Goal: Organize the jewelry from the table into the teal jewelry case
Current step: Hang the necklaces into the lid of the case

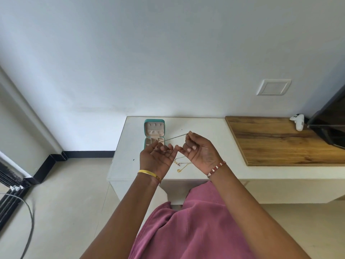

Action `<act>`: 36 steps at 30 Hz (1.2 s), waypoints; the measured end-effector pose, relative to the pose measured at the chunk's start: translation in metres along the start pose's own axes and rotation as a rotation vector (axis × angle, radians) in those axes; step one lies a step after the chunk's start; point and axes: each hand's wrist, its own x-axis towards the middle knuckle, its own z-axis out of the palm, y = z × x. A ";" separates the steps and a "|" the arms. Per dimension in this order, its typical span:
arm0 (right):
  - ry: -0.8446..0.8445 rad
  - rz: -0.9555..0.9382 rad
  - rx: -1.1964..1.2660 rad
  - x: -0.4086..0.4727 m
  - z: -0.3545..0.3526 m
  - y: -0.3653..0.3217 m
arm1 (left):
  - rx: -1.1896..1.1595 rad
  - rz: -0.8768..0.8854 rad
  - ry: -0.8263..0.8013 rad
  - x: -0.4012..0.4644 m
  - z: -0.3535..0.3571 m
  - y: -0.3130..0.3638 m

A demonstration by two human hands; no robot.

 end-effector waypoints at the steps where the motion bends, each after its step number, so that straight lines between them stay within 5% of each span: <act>1: -0.005 -0.008 -0.024 0.001 0.001 0.000 | 0.000 0.001 0.004 -0.001 0.001 -0.001; 12: 0.046 0.002 -0.200 0.023 -0.001 -0.002 | 0.301 0.047 0.103 0.021 -0.007 0.011; 28: 0.326 0.000 -0.588 0.133 -0.005 0.027 | 0.260 0.096 0.320 0.117 -0.038 0.045; 36: 0.289 -0.168 -1.260 0.190 -0.018 0.057 | 0.905 0.228 0.547 0.179 -0.074 0.064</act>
